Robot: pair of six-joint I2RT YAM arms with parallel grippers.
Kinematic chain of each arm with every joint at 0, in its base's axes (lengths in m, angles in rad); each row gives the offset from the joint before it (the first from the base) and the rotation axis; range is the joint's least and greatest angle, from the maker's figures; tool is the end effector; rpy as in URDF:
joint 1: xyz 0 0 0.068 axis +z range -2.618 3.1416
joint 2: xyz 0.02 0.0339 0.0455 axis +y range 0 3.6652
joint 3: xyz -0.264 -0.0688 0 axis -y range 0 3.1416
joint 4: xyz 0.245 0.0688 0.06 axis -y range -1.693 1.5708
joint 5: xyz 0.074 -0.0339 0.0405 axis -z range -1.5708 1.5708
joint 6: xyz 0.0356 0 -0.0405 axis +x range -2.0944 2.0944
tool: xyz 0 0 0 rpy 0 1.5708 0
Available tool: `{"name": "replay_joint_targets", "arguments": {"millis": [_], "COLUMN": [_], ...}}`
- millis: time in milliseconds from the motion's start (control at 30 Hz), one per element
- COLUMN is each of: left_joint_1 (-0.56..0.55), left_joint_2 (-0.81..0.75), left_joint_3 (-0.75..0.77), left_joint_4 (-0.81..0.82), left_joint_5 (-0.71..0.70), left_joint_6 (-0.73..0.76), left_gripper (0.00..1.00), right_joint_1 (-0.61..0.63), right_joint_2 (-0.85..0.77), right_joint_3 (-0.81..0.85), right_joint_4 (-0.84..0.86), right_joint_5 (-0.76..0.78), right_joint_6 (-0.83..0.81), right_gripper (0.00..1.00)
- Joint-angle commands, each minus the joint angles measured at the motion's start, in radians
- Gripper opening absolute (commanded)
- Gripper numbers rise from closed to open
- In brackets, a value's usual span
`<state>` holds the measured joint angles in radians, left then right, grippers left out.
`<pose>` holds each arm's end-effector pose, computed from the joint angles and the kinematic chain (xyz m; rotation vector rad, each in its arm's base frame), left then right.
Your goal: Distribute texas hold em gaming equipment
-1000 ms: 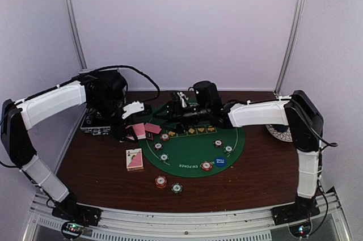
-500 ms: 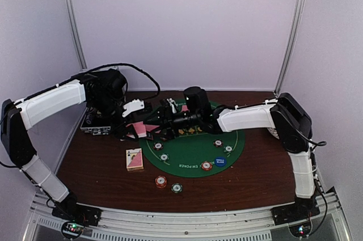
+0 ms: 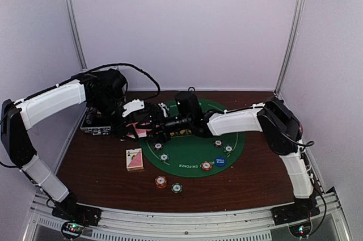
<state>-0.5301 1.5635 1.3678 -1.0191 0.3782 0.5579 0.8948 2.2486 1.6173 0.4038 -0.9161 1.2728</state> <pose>0.2586 -0.1668 0.2883 1.4971 2.2930 -0.5169 0.2983 0.4170 0.2014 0.4227 -2.2648 -2.0019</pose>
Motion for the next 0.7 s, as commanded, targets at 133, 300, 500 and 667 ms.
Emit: {"name": "replay_joint_targets", "arguments": {"millis": [133, 300, 500, 667], "left_joint_1": [0.004, 0.004, 0.004, 0.004], "left_joint_2": [0.0, -0.005, -0.008, -0.01], "left_joint_3": [0.025, 0.017, 0.017, 0.016], "left_joint_4": [0.017, 0.017, 0.017, 0.017], "left_joint_5": [0.024, 0.021, 0.023, 0.023], "left_joint_6": [-0.005, -0.002, 0.0, 0.0], "left_gripper": [0.17, 0.17, 0.17, 0.17], "right_joint_1": [0.018, 0.011, -0.019, -0.034], "right_joint_2": [0.064, 0.058, 0.002, -0.042], "right_joint_3": [0.095, 0.07, 0.004, -0.017], "right_joint_4": [0.021, -0.001, -0.081, -0.185], "right_joint_5": [-0.025, -0.035, -0.035, -0.032], "right_joint_6": [0.029, 0.018, -0.053, -0.133], "right_gripper": [0.68, 0.64, 0.59, 0.54]}}
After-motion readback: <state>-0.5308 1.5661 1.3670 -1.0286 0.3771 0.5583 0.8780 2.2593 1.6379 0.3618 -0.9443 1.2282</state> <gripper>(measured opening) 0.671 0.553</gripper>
